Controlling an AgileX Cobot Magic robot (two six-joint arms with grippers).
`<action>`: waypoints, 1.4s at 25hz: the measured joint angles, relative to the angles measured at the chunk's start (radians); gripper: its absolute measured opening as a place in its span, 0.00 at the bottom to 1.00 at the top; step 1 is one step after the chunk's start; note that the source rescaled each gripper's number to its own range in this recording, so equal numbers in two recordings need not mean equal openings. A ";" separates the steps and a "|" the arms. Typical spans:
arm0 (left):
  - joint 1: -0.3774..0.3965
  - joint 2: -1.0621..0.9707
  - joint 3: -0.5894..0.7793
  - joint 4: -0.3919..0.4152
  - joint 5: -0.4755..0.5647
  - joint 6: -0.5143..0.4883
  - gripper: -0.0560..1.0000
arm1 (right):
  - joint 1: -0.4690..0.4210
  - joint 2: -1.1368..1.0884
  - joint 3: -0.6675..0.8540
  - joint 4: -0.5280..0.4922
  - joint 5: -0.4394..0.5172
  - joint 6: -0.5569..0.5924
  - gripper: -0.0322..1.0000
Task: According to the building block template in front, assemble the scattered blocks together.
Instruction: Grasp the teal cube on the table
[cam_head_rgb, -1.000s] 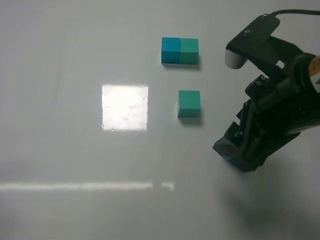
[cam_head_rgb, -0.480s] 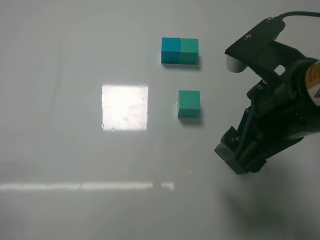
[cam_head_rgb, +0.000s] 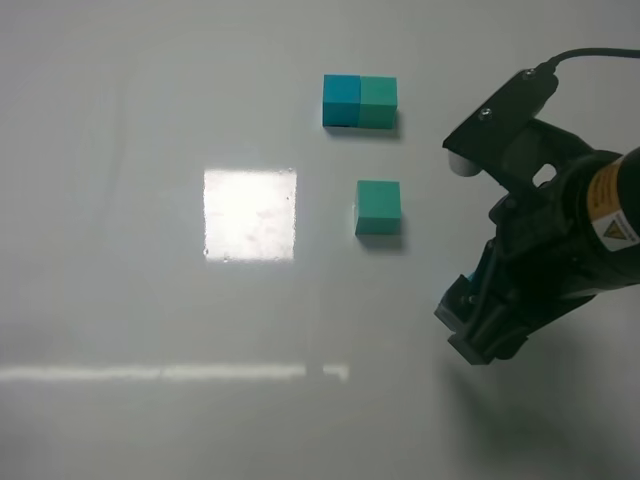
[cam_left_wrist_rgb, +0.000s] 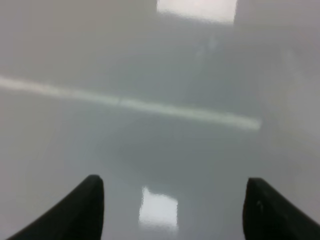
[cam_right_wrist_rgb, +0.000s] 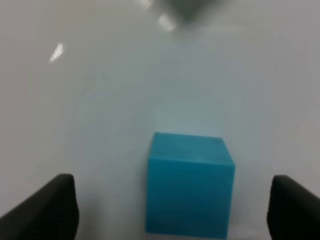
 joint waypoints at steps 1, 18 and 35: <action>0.000 0.000 0.000 0.000 0.000 0.000 0.59 | 0.000 0.000 0.009 -0.002 -0.011 0.003 1.00; 0.000 0.000 0.000 0.000 0.000 0.000 0.59 | -0.104 0.000 0.031 0.082 -0.101 -0.056 1.00; 0.000 0.000 0.000 0.000 0.000 0.001 0.59 | -0.170 0.014 0.133 0.017 -0.199 -0.011 0.95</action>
